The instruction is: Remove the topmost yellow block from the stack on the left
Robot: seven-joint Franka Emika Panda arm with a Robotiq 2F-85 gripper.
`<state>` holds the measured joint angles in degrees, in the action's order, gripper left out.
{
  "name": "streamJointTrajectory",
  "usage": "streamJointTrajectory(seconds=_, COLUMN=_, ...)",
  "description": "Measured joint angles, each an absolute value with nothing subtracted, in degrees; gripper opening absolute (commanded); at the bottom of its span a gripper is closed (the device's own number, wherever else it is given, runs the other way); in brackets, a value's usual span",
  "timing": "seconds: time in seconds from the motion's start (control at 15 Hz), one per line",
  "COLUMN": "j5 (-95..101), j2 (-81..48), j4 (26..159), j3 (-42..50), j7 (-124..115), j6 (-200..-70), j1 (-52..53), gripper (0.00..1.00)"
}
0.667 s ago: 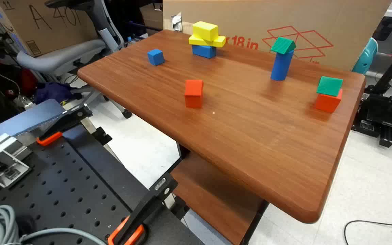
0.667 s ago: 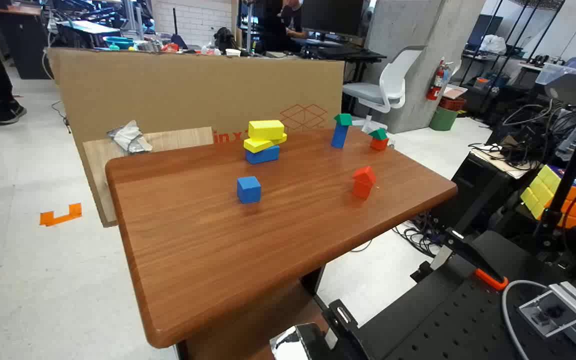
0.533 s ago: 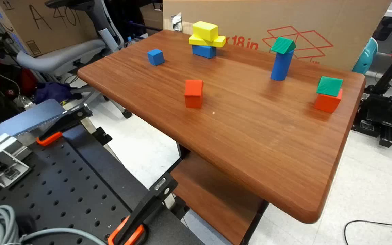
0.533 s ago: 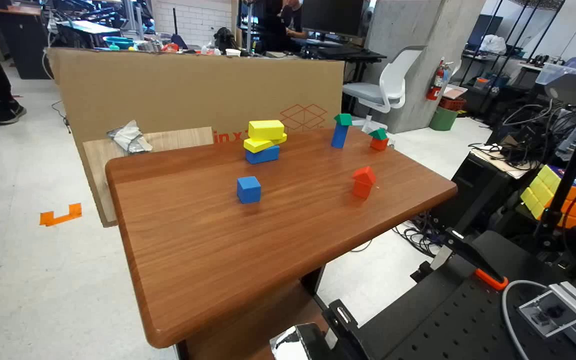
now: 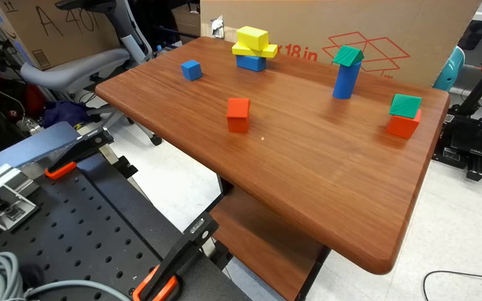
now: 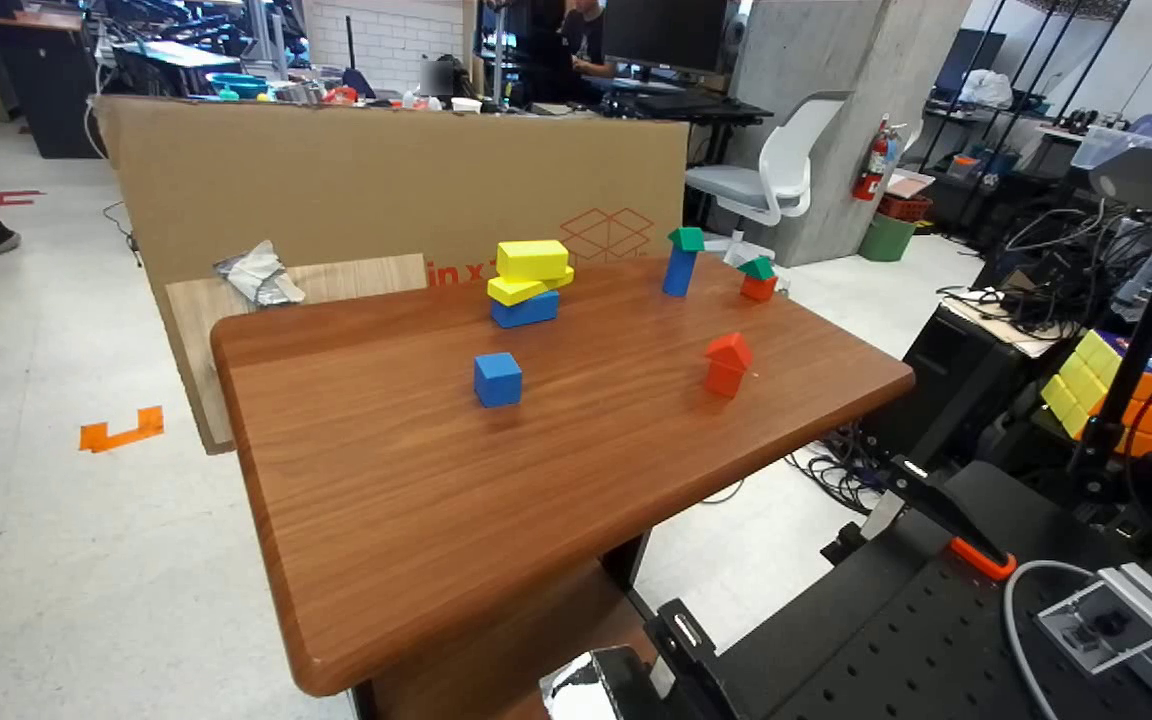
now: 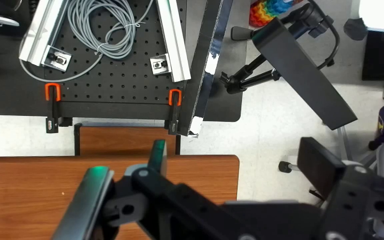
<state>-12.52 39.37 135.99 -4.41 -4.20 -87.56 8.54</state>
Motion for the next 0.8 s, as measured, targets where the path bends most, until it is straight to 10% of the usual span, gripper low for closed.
streamJointTrajectory(seconds=0.8, j5=-12.5, j2=39.0, j4=136.4, j3=-5.0, j7=-4.2, j6=-88.8, j1=7.7, gripper=1.0)
